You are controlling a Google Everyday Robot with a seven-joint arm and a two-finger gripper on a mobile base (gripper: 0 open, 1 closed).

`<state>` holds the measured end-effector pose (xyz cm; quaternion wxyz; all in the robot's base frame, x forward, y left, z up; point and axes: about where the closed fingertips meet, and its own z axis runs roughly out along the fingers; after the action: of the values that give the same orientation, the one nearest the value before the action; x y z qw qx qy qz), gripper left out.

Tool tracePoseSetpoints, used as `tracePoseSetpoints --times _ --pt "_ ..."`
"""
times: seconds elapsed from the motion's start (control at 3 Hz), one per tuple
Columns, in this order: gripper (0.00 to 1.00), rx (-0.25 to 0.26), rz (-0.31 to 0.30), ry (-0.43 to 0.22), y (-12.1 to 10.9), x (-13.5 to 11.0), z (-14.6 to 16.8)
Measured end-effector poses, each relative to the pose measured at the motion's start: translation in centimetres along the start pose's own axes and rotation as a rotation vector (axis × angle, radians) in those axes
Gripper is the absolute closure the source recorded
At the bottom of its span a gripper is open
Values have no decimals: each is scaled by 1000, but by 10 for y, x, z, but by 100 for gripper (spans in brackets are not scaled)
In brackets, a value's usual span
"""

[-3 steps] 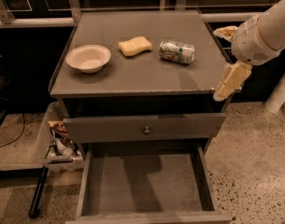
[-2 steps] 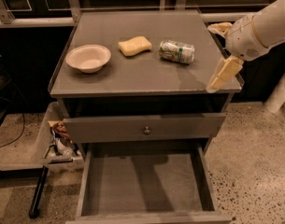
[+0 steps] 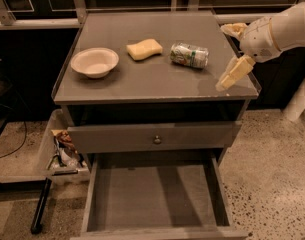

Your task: Place 7up can into middle drawer

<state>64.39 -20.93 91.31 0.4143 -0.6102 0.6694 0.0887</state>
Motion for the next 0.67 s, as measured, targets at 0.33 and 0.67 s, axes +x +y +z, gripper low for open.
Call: tracePoseSetpoints --times 0.33,0.67 --pt "0 -2 -1 1 1 0 0" --pt "0 11 -10 5 2 -2 5"
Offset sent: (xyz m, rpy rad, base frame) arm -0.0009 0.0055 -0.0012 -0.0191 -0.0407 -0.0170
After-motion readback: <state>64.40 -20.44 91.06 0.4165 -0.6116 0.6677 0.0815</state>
